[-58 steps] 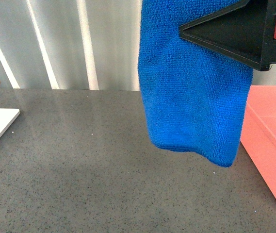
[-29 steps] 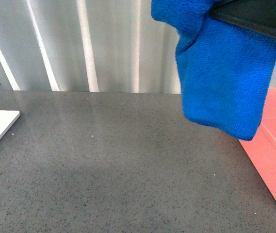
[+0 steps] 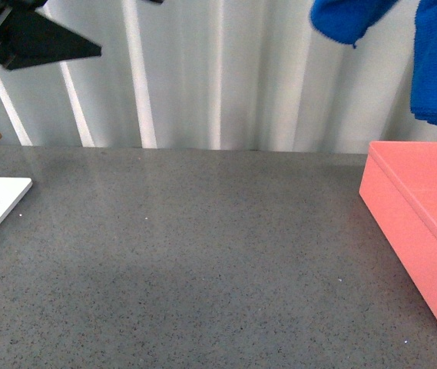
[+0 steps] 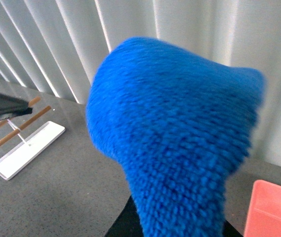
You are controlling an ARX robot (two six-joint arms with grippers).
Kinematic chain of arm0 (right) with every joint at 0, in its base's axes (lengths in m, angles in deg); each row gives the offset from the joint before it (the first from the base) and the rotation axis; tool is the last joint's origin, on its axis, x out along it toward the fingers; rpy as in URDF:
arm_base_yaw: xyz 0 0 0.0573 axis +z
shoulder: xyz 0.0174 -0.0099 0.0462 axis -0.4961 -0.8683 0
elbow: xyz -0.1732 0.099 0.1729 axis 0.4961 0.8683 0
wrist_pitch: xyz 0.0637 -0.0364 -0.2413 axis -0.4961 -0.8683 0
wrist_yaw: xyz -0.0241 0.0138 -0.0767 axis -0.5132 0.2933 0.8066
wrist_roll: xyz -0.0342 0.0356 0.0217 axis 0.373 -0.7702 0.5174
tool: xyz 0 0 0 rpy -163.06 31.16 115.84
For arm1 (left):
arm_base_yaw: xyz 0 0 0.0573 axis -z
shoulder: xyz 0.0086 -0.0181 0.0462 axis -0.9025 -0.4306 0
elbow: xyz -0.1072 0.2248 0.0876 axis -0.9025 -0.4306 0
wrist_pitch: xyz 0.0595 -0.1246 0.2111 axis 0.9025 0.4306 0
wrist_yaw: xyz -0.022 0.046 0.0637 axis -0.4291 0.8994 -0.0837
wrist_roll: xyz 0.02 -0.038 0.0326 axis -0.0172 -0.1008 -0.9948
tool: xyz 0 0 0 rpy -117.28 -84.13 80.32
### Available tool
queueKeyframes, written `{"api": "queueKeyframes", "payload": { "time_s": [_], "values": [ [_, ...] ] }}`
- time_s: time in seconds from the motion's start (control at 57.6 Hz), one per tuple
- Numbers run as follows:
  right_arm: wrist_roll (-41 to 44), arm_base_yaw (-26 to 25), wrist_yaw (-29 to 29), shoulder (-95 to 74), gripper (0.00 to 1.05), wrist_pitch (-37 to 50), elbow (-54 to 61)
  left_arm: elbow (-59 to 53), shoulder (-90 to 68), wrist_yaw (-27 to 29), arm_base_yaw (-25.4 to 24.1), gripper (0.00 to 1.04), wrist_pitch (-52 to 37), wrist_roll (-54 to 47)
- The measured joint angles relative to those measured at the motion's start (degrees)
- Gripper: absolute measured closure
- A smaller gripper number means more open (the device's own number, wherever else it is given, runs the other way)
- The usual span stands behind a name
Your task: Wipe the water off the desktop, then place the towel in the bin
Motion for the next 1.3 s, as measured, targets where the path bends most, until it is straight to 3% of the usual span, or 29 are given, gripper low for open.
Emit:
{"api": "queueKeyframes", "payload": {
  "time_s": [0.313, 0.677, 0.851, 1.007, 1.181, 1.303],
  "values": [
    [3.06, -8.17, 1.55, 0.66, 1.00, -9.01, -0.50, -14.10, 12.83, -7.58, -6.27, 0.07, 3.85, -11.23],
    [8.11, -15.56, -1.44, -0.42, 1.00, -14.38, -0.66, -21.20, 22.84, -12.02, -20.24, 0.07, 7.52, -19.58],
    [9.44, -15.78, -2.51, -0.20, 1.00, -14.91, -0.66, -23.58, 26.25, -14.84, -27.45, 0.07, 9.07, -22.23],
    [10.27, -14.67, -2.56, 0.33, 1.00, -14.51, -0.11, -25.99, 31.80, -22.93, -37.16, 0.07, 17.27, -28.48],
    [10.23, -13.27, -1.95, 0.33, 1.00, -13.70, 0.83, -27.67, 35.56, -27.23, -42.34, 0.07, 24.81, -34.64],
    [10.21, -12.50, -1.57, 0.33, 1.00, -13.62, 1.05, -43.91, 45.83, -8.83, -39.76, 0.27, -7.52, -26.32]
  ]
}}
